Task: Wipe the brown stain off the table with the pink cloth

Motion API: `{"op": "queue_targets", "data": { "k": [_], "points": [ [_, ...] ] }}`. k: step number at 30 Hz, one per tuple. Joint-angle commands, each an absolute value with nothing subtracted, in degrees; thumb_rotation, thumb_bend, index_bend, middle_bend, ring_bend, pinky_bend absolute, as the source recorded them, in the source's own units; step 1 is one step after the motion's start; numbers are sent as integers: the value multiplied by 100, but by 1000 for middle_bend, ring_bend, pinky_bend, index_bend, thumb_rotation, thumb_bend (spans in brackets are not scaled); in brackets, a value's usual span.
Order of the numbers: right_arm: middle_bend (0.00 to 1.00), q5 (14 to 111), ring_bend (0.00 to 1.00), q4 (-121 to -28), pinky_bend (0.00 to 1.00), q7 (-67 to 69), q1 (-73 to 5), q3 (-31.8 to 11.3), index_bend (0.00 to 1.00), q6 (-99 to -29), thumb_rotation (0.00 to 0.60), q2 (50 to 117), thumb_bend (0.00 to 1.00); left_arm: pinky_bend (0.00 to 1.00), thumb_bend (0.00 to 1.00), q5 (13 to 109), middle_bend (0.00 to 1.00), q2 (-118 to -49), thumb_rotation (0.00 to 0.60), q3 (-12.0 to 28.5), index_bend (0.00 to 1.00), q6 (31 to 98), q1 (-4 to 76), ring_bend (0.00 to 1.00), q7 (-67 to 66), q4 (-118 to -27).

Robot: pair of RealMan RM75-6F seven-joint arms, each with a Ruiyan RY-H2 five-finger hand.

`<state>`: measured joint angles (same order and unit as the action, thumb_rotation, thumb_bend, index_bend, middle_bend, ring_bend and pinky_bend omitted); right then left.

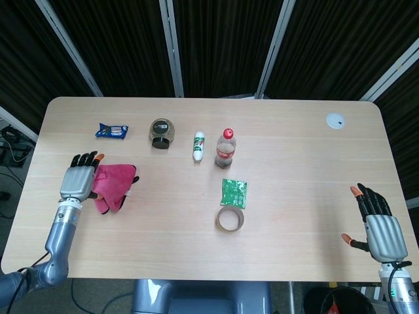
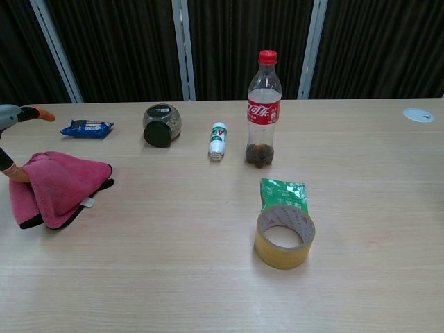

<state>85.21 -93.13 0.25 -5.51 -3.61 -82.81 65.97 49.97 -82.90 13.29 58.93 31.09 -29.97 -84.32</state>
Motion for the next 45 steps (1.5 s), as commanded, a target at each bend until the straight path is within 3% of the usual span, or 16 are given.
{"op": "queue_targets", "data": {
  "k": [1, 21, 31, 38, 45],
  "points": [
    [0, 8508, 0, -9317, 80, 19, -552, -362, 25, -8270, 600, 6596, 11, 0, 0, 4961, 0, -8133, 600, 1277, 21, 5883, 3135, 0, -3025, -8607],
    [0, 8532, 0, -9339, 80, -16, -543, -342, 24, -8281, 600, 6569, 12, 0, 0, 5005, 0, -7116, 600, 678, 0, 5808, 2993, 0, -3052, -9800],
    [0, 8536, 0, -9336, 80, -10, -549, -341, 25, -8271, 600, 6563, 12, 0, 0, 6527, 0, -6696, 600, 309, 0, 7083, 2182, 0, -2114, -10255],
    [0, 8579, 0, -9324, 80, -97, -552, -303, 23, -8253, 600, 6546, 12, 0, 0, 8130, 0, -6715, 600, -224, 0, 8444, 1397, 0, -1615, -9661],
    [0, 8657, 0, -9323, 80, -170, -522, -292, 23, -8354, 600, 6541, 12, 0, 0, 8506, 0, -6556, 600, -454, 0, 8886, 959, 0, -1090, -9541]
  ]
}}
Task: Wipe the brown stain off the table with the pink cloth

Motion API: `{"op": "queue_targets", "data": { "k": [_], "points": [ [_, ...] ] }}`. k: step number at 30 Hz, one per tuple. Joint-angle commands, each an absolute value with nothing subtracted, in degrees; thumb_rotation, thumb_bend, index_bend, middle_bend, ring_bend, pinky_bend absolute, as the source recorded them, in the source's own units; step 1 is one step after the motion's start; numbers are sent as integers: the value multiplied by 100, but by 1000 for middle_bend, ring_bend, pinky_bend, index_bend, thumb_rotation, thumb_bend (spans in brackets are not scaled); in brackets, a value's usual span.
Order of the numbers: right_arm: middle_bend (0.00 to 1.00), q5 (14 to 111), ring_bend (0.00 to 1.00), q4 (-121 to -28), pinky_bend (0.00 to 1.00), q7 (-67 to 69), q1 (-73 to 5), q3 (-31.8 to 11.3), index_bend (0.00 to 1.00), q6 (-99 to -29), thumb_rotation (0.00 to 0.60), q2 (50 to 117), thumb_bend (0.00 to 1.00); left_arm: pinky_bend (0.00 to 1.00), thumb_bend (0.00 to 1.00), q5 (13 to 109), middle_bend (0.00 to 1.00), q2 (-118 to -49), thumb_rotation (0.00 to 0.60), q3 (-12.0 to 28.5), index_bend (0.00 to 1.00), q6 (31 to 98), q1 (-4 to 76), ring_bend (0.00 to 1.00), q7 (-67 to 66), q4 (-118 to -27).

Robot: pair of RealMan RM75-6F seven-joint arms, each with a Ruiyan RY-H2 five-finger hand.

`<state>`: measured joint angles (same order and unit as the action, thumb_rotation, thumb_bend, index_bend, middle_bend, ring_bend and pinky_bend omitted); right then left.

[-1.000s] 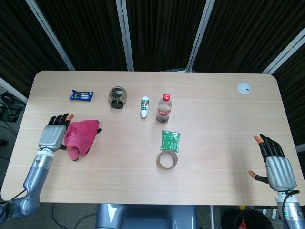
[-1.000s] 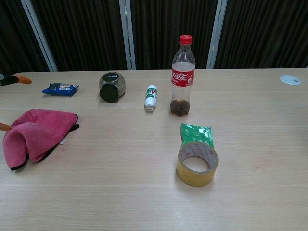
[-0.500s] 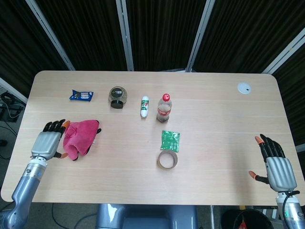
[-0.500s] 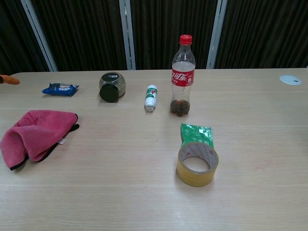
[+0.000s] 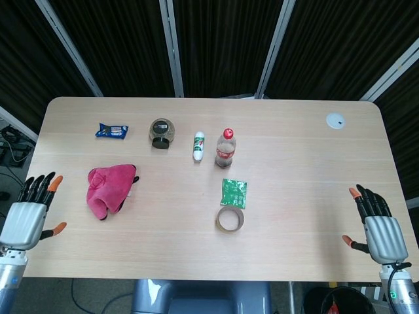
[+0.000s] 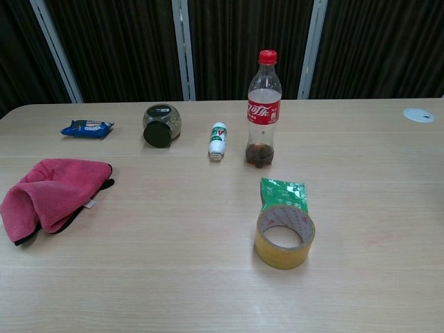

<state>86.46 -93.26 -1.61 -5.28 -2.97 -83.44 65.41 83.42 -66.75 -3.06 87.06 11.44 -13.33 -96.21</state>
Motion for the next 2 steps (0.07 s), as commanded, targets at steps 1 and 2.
{"op": "queue_targets", "data": {
  "k": [1, 2],
  "points": [
    [0, 8656, 0, -9324, 80, -173, -517, -285, 23, -8353, 600, 6541, 12, 0, 0, 8557, 0, -6523, 600, -475, 0, 8931, 913, 0, -1026, -9504],
    [0, 8653, 0, -9331, 80, -176, -514, -283, 23, -8353, 600, 6538, 12, 0, 0, 8565, 0, -6501, 600, -490, 0, 8958, 863, 0, -964, -9476]
  ]
}}
